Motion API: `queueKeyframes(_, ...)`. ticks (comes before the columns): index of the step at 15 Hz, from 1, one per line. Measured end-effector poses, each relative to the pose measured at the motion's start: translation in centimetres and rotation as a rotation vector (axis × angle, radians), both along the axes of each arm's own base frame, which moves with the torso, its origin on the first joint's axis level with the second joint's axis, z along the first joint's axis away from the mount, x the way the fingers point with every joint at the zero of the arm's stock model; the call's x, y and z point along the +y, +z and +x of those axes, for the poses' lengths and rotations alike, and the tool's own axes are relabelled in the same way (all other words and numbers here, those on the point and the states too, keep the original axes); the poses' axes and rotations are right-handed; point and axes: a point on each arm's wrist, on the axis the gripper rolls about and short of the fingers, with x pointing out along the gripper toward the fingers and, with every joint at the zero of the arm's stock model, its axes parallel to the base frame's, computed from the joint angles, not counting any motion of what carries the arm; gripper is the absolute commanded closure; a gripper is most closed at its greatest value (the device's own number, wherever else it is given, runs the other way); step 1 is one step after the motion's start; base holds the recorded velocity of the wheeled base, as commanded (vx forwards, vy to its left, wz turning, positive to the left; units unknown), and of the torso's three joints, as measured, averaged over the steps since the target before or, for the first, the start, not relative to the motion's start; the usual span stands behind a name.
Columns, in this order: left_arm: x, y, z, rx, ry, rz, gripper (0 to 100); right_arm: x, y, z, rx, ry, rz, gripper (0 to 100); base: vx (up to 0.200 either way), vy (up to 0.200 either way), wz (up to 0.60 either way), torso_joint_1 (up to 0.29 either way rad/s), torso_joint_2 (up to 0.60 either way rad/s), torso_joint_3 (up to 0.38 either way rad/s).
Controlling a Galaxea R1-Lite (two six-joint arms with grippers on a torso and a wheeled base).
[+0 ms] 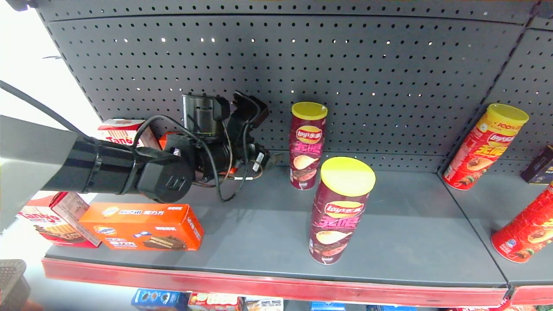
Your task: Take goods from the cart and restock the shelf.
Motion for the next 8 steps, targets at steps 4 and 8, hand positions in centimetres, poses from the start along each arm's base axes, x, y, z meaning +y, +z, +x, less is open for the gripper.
queueKeyframes(4,-0.2,-0.8,0.1,-0.002,0.007,0.004,0,0.0,0.0,0.0,0.000,0.000,0.000,0,0.000,0.000,0.00,0.000,0.00,0.000)
queueKeyframes(8,-0.5,-2.1,0.8,0.023,0.014,0.017,0,0.0,0.0,0.0,0.000,0.000,0.000,0,0.000,0.000,0.00,0.000,0.00,0.000)
